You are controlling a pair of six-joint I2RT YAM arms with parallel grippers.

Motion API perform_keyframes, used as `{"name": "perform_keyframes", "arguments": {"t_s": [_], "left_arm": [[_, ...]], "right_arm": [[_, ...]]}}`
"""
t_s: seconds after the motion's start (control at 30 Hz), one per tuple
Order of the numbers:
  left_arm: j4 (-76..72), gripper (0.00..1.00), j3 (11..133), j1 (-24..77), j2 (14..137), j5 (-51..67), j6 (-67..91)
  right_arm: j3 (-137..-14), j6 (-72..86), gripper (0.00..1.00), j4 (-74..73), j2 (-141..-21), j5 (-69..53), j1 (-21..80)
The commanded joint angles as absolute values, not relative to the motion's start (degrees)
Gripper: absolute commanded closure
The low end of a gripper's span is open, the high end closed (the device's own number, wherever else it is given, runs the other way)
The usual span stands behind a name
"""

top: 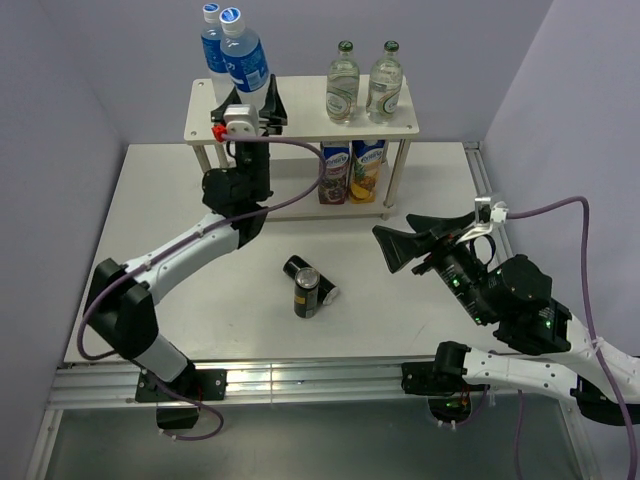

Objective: Place and organize the beverage onto the shelf

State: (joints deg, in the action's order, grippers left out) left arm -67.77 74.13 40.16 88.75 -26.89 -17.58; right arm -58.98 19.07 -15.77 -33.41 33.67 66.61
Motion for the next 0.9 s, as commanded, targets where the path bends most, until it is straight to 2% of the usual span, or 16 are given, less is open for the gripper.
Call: {"name": "perform_keyframes", "arguments": {"t_s": [0.0, 0.43, 0.87], "left_arm": [[-82.6, 1.00, 79.3, 38.1, 91.7, -22.2, -14.7], [-82.3, 1.00, 84.0, 34.4, 101.7, -21.5, -10.6], [-80.6, 1.00, 82.5, 33.1, 104.2, -23.7, -13.4]], "right_arm": [[-57.7, 17.1, 0.00, -11.7, -32.3, 36.5, 66.8], [-53.9, 11.4, 0.00, -8.1, -31.4, 39.6, 66.7], [-51.8, 9.1, 0.00, -5.6, -31.2, 40.2, 66.7]]}}
